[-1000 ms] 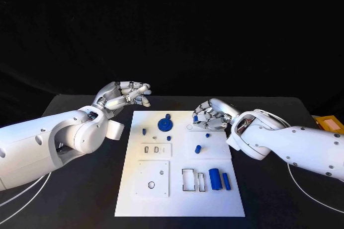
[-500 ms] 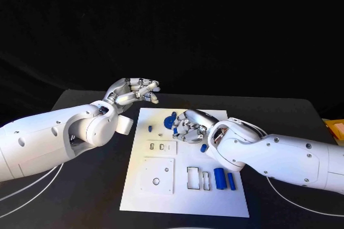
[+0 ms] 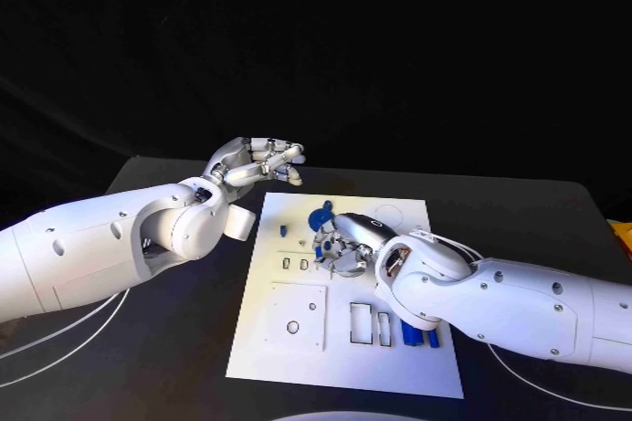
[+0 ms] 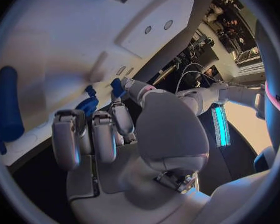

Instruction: Assemble the parts on the task board

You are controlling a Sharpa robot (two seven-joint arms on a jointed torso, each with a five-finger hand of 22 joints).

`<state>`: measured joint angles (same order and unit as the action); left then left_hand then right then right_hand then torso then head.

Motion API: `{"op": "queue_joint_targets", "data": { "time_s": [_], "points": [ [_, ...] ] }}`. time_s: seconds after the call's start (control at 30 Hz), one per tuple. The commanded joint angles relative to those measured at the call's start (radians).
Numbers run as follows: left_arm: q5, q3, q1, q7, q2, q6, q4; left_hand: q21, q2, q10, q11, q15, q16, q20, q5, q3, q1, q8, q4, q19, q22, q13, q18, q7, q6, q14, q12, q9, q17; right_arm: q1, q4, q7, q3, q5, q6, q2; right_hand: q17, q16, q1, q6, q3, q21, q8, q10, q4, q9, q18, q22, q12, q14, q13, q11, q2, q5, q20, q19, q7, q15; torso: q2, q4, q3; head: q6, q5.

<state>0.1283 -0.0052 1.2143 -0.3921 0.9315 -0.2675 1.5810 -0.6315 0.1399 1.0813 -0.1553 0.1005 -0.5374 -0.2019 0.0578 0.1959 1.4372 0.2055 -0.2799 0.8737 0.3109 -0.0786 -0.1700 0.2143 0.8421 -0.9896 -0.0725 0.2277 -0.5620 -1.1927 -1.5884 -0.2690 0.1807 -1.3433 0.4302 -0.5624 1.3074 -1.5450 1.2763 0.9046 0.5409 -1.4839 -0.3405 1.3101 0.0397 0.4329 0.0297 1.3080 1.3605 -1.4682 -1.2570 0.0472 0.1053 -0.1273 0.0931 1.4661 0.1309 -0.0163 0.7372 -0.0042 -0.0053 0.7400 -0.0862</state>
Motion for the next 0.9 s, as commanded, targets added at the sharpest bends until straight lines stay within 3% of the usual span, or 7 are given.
{"op": "queue_joint_targets", "data": {
  "time_s": [0.03,0.57,0.9],
  "points": [
    [-0.003,0.001,0.001,-0.002,-0.004,0.013,0.001,-0.002,-0.010,0.006,-0.002,0.000,-0.006,0.000,-0.007,-0.005,-0.001,-0.001,-0.001,-0.004,0.001,-0.001,-0.010,0.002,0.003,0.005,-0.005,0.002,-0.002,0.004,0.000,-0.019,0.001,-0.057,-0.010,0.008,0.197,-0.004,-0.010,0.009,-0.005,-0.001,-0.032,0.001,0.005,0.028,-0.002,0.177,-0.005,-0.088,0.000,0.005,0.005,0.000,-0.001,0.033,0.000,0.000,0.000,0.0015,0.0008,0.003,-0.003],
    [-0.003,0.001,0.001,0.001,-0.006,0.016,-0.001,-0.002,-0.010,0.006,-0.002,0.000,-0.006,0.000,-0.007,-0.005,-0.001,-0.001,-0.002,-0.004,0.001,-0.001,-0.010,0.003,0.004,0.005,-0.005,0.002,-0.002,0.017,0.009,-0.025,0.002,-0.076,-0.019,0.029,0.198,-0.004,-0.020,0.008,-0.010,-0.001,-0.036,0.002,0.008,0.029,-0.002,0.178,-0.005,-0.088,-0.001,0.004,0.013,0.003,-0.001,0.034,-0.001,0.000,0.000,0.0011,-0.0001,0.009,-0.014],
    [-0.003,0.001,0.001,0.002,-0.006,0.017,-0.001,-0.004,-0.011,0.005,-0.003,0.001,-0.007,-0.001,-0.006,-0.006,-0.001,-0.001,-0.001,-0.004,0.002,-0.001,-0.010,0.003,0.005,0.006,-0.005,0.002,-0.002,0.024,0.030,-0.028,0.003,-0.085,-0.030,0.042,0.196,-0.004,-0.029,0.000,-0.015,0.004,-0.037,-0.002,0.010,0.029,-0.001,0.174,-0.009,-0.088,0.003,0.005,0.025,0.012,-0.001,0.030,0.000,0.000,0.000,0.0020,0.0001,0.009,-0.012]
  ]
}}
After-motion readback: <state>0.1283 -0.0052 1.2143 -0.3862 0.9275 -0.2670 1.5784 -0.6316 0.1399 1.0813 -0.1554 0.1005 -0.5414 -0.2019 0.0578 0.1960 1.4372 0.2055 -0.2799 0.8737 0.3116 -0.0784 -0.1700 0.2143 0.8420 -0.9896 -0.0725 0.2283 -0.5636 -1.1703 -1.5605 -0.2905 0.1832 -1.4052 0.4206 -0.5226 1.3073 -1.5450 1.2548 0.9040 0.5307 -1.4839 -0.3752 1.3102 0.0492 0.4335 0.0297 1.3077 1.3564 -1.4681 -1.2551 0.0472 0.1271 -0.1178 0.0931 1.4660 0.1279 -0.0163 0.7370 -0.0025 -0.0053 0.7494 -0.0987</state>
